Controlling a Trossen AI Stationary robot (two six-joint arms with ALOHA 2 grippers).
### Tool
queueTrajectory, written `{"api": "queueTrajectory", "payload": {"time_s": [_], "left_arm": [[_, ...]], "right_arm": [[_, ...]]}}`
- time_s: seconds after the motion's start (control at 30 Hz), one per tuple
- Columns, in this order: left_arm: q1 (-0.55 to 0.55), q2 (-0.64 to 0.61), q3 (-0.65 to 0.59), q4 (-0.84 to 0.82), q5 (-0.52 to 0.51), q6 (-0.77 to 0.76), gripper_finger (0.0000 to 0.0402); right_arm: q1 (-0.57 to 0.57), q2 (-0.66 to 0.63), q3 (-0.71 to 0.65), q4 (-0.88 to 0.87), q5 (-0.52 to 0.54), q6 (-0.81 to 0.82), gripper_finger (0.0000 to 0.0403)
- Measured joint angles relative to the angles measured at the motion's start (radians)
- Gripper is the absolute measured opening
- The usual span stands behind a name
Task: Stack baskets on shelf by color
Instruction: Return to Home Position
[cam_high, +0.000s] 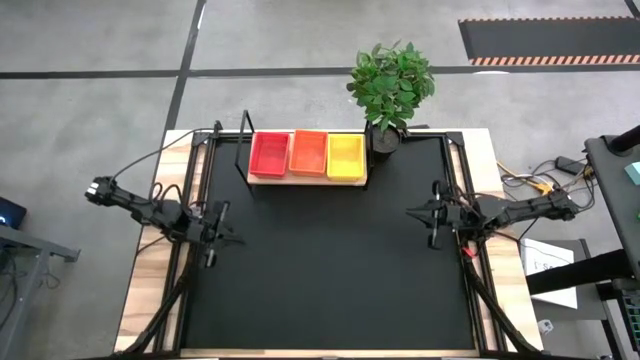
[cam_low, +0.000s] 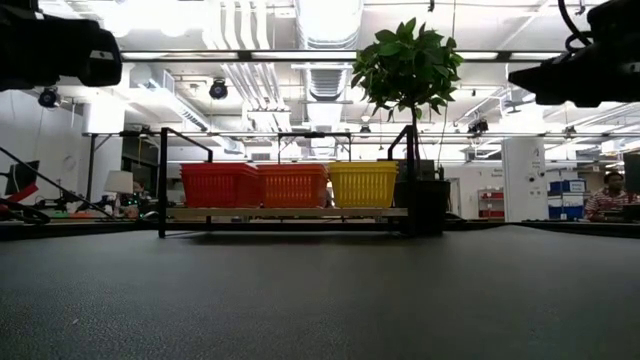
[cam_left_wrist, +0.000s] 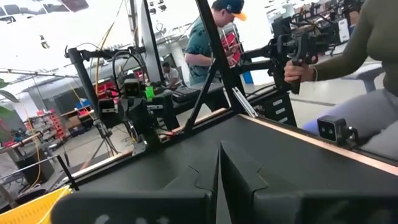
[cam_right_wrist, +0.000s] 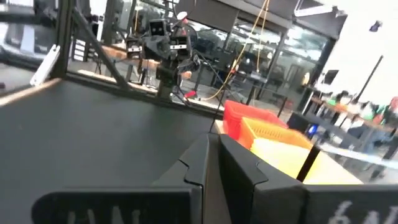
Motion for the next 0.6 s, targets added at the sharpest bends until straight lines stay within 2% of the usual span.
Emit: {"api": "queueTrajectory", "payload": {"time_s": [0.07, 0.23, 0.3, 0.6], "left_arm": [[0.0, 0.012, 0.0, 0.003, 0.0, 0.0, 0.0001], [0.0, 0.035, -0.001, 0.001, 0.0, 0.0, 0.0001], [0.0, 0.044, -0.001, 0.002, 0.0, 0.0, 0.0001], [0.0, 0.081, -0.001, 0.002, 0.0, 0.0, 0.0001]], "right_arm": [[0.0, 0.009, 0.0, 0.0, 0.011, 0.08, 0.0026], [0.0, 0.029, 0.0, -0.001, 0.016, 0.43, 0.0028], [0.0, 0.037, 0.0, -0.001, 0.017, 0.514, 0.0029], [0.0, 0.045, 0.0, -0.003, 0.018, 0.475, 0.0029]]}}
